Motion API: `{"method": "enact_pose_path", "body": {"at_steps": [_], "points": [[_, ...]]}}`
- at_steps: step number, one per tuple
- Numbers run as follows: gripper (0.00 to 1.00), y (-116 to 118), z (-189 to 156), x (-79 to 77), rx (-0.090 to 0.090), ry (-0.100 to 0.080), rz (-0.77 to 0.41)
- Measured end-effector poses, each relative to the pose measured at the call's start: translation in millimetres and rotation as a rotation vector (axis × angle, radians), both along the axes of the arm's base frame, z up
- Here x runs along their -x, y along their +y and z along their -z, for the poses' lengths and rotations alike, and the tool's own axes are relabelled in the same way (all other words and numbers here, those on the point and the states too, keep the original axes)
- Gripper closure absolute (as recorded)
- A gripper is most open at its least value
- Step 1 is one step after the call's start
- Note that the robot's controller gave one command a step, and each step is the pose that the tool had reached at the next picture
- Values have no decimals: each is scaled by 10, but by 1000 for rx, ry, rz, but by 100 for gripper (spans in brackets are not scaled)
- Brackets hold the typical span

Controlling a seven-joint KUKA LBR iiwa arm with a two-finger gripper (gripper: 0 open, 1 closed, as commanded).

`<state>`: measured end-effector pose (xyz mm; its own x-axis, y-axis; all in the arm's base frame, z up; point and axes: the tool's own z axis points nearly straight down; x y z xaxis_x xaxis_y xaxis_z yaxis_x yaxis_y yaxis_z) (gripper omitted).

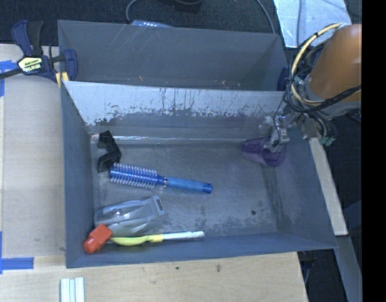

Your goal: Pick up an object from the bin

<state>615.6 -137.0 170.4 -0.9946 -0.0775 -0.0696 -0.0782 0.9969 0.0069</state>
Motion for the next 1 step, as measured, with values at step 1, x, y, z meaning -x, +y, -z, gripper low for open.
{"method": "enact_pose_path", "body": {"at_steps": [1], "points": [[100, -65, -690, -55, -11, -9, 83]]}}
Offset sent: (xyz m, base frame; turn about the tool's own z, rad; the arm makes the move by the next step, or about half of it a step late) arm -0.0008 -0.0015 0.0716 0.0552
